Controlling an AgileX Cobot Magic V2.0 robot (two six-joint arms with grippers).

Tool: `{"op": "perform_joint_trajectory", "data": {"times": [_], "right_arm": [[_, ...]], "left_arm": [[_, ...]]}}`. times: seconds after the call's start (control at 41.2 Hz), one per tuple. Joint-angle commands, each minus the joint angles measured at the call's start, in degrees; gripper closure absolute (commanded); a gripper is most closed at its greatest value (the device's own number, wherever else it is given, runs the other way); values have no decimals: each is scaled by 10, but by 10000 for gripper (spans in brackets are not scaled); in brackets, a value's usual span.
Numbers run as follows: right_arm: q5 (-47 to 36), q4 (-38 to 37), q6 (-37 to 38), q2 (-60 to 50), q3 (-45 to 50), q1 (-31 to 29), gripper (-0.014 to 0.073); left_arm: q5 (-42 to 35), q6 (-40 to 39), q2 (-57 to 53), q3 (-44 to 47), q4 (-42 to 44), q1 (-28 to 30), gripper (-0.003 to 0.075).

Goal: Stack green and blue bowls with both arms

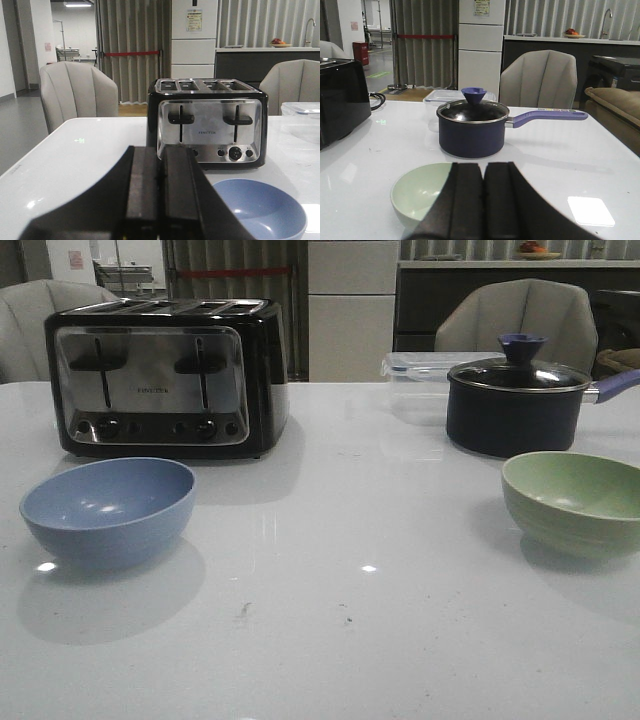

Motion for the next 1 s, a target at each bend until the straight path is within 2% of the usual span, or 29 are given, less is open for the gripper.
{"op": "perform_joint_trajectory", "data": {"times": [0.0,0.801,0.971], "right_arm": [[-46,-6,0,-10,-2,-2,536],[-53,-6,0,-10,-2,-2,536],[-53,-3,0,-10,-5,-2,536]], "left_arm": [[-48,-2,-11,3,-3,-1,627],[-48,-2,-11,3,-3,-1,627],[-74,-2,-11,1,-1,-1,627]]}}
